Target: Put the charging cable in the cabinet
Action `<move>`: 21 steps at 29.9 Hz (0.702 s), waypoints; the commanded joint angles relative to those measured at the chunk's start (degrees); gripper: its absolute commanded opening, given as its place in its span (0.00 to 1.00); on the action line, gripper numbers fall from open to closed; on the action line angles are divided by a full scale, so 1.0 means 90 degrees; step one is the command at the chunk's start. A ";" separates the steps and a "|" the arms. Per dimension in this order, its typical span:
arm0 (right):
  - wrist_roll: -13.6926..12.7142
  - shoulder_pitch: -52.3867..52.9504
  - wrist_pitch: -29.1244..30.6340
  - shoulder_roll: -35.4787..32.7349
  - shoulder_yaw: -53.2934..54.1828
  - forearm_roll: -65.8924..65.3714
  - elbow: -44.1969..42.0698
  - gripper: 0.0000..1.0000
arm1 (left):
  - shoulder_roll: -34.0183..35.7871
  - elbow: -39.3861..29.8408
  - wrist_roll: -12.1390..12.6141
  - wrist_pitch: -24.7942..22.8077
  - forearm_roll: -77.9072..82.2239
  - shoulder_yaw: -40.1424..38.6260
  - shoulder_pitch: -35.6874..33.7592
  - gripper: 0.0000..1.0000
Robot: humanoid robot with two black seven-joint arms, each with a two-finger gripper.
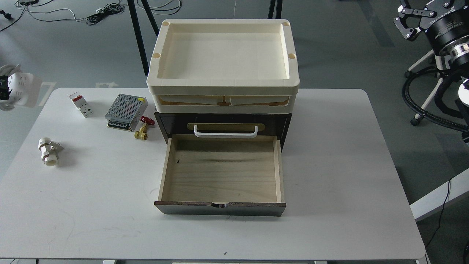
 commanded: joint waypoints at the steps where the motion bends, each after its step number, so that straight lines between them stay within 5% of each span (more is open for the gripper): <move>1: 0.0009 -0.0002 0.0009 -0.0064 0.0002 0.0010 -0.0001 0.99 | 0.0732 -0.0543 0.0000 -0.0048 -0.0048 -0.0052 -0.0016 0.10; 10: 0.0009 -0.0031 0.0009 -0.0093 0.0002 0.0020 0.0009 0.99 | 0.3554 -0.4749 0.0000 -0.1101 -0.0146 -0.0715 -0.0563 0.10; 21: 0.0009 -0.0158 0.0019 -0.0200 0.0002 0.0020 0.0009 0.99 | 0.5645 -0.8012 0.0000 -0.1650 -0.0272 -0.0727 -0.0494 0.10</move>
